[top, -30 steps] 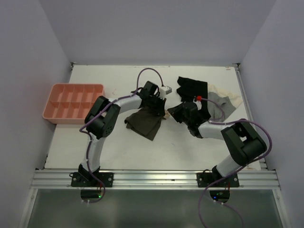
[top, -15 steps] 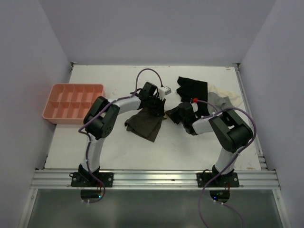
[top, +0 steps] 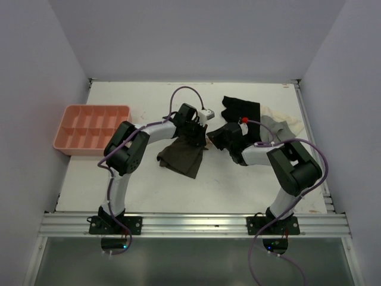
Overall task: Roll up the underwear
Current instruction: Fold the underwear
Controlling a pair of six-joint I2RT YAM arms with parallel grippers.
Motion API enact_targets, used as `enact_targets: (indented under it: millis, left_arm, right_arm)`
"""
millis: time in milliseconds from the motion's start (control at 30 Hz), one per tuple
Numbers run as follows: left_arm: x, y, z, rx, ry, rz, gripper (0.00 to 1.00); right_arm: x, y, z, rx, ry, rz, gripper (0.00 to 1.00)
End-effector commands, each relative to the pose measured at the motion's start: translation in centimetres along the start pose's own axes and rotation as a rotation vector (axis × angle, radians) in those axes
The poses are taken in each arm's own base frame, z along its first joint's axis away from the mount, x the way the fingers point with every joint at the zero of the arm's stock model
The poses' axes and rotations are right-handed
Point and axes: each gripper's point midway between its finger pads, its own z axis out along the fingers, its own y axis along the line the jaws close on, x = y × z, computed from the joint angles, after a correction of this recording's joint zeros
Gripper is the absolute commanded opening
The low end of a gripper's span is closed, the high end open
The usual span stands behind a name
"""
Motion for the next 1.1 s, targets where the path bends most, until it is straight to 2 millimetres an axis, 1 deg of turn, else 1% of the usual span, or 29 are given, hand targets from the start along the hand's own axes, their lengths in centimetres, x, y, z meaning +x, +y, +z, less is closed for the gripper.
enact_targets:
  millis: [0, 67, 267, 467, 567, 633, 767, 867, 933, 1067]
  left_arm:
    - [4.5, 0.6, -0.2, -0.034, 0.135, -0.033, 0.01]
    - [4.5, 0.6, -0.3, -0.035, 0.134, -0.023, 0.02]
    - [4.8, 0.6, -0.3, -0.036, 0.139, -0.021, 0.02]
    - [5.3, 0.6, -0.3, -0.031, 0.148, -0.018, 0.04]
    - [5.3, 0.7, -0.3, -0.039, 0.148, -0.018, 0.05]
    - [5.4, 0.7, -0.4, -0.041, 0.150, -0.018, 0.06]
    - [5.8, 0.8, -0.3, -0.042, 0.158, -0.024, 0.06]
    - [5.8, 0.7, -0.2, -0.038, 0.158, -0.024, 0.06]
    - [5.6, 0.6, -0.2, -0.033, 0.152, -0.022, 0.06]
    - [5.5, 0.6, -0.3, -0.036, 0.150, -0.020, 0.06]
  right_arm:
    - [-0.6, 0.0, 0.7, 0.037, -0.023, -0.021, 0.29]
    - [-0.1, -0.9, 1.1, 0.066, -0.007, -0.017, 0.30]
    - [0.3, -2.4, 1.5, 0.122, 0.005, -0.024, 0.31]
    - [0.9, -3.1, 1.8, 0.131, 0.027, -0.024, 0.31]
    - [1.2, -3.9, 1.9, 0.150, 0.037, -0.011, 0.31]
    - [0.8, -3.8, 1.3, 0.153, 0.021, -0.010, 0.32]
    - [0.0, -3.3, 0.0, 0.143, -0.011, -0.004, 0.39]
    - [-0.3, -2.7, -0.6, 0.130, -0.018, 0.000, 0.39]
    - [-0.2, -2.5, -0.5, 0.126, -0.013, -0.002, 0.38]
    - [0.1, -2.9, 0.1, 0.138, -0.002, 0.004, 0.35]
